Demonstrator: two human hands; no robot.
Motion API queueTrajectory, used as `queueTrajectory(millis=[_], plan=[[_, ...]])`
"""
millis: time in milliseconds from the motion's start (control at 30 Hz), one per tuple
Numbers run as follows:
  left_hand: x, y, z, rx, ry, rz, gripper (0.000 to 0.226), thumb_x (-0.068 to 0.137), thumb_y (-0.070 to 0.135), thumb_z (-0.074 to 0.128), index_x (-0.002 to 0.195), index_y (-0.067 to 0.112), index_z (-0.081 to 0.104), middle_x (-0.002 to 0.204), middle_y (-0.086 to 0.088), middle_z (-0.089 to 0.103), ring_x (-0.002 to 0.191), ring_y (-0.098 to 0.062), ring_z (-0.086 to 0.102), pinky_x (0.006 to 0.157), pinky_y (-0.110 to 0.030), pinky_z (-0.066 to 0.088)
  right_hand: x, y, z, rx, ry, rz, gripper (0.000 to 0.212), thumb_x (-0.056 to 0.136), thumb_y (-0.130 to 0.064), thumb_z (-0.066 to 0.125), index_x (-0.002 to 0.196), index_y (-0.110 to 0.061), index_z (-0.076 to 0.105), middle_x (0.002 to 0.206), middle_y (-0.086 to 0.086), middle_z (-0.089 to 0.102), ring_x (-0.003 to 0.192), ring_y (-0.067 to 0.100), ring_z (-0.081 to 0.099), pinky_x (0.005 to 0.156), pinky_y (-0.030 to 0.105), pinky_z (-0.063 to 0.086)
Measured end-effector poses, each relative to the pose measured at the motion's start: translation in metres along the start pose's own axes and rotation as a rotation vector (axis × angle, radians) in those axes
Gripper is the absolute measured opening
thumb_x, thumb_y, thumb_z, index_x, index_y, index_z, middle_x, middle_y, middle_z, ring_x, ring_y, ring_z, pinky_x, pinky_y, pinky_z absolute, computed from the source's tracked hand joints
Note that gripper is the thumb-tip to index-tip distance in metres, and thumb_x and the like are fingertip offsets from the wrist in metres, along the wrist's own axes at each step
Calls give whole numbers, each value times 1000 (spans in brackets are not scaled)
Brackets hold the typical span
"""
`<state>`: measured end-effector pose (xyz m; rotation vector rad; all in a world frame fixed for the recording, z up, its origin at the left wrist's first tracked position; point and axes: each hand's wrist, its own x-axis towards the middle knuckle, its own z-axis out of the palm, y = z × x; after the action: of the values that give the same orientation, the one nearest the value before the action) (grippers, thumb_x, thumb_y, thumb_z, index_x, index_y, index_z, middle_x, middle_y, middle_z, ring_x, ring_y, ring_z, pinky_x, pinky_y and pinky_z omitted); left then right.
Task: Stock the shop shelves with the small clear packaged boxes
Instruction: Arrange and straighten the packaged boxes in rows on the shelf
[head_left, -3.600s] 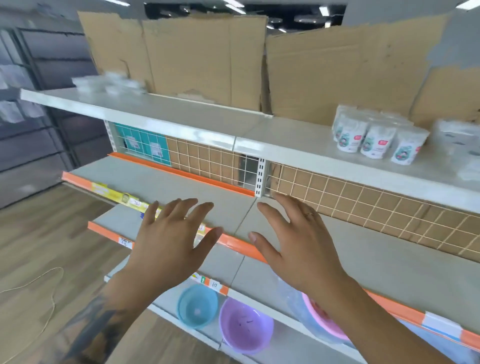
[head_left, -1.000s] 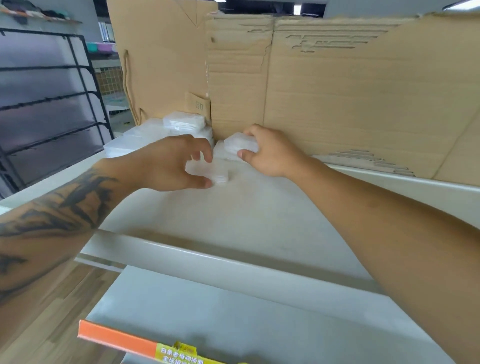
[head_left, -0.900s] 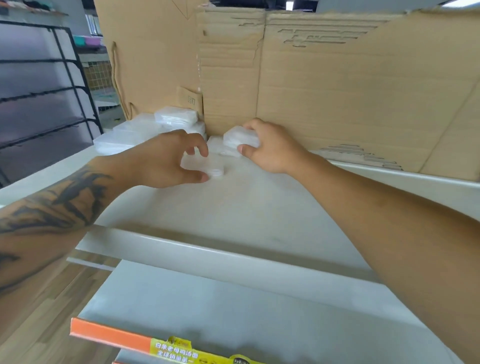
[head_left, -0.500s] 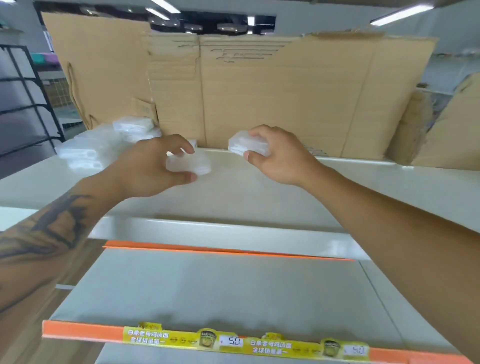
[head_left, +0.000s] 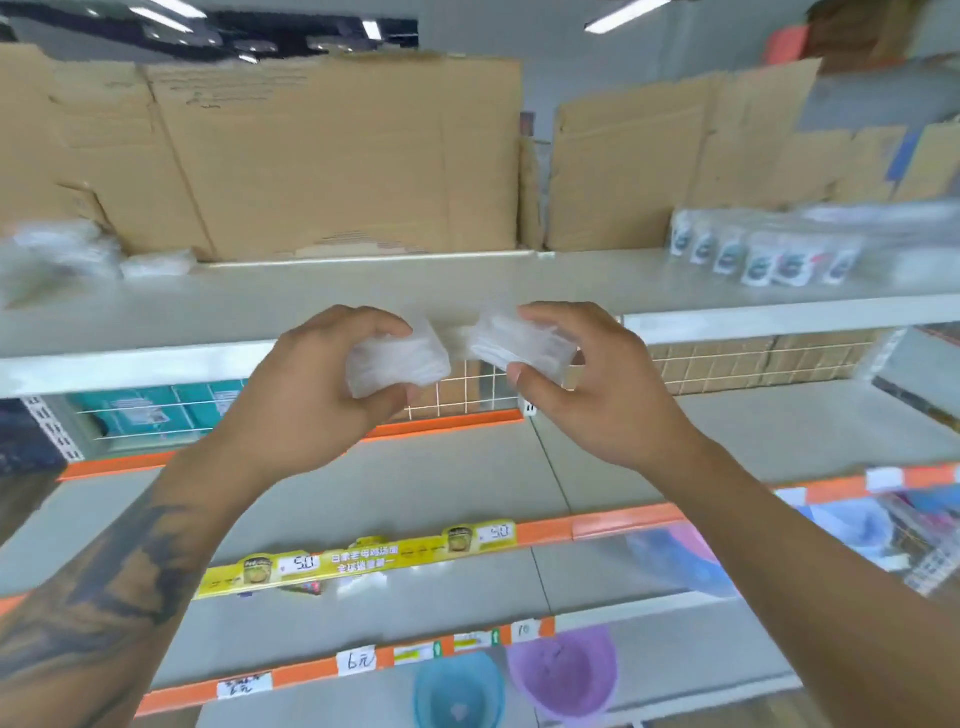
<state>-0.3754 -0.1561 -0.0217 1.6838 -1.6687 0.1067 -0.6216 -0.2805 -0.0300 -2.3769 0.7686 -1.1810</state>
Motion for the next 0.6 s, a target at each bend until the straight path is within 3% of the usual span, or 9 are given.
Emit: queueTrajectory(millis=[100,300,600], plan=[[-21,48,41,-29,-28,36,46,79,46,84,120,36,66,120,16,64,103,-2,56,93,-32,49,-57,18,-43,8,60,46,51,84,-38,74,131,-23,63,125,-7,63,110,6,61,95,29,52],[-53,129,109,-118,-83,117,45,78,48,77,121,36,69,120,19,63,110,-2,61,97,-31,50,-154,50,-111,-16,122,155,51,84,-38,73,132,-26,61,124,-11,61,112,-3,57,93,15,45],[-61,210,199,-202,-147,193,47,79,60,68,123,43,70,128,24,61,120,0,58,105,-33,49,-226,86,-181,-55,221,283,47,87,-31,78,130,-29,61,121,-19,59,109,-16,52,88,1,34]])
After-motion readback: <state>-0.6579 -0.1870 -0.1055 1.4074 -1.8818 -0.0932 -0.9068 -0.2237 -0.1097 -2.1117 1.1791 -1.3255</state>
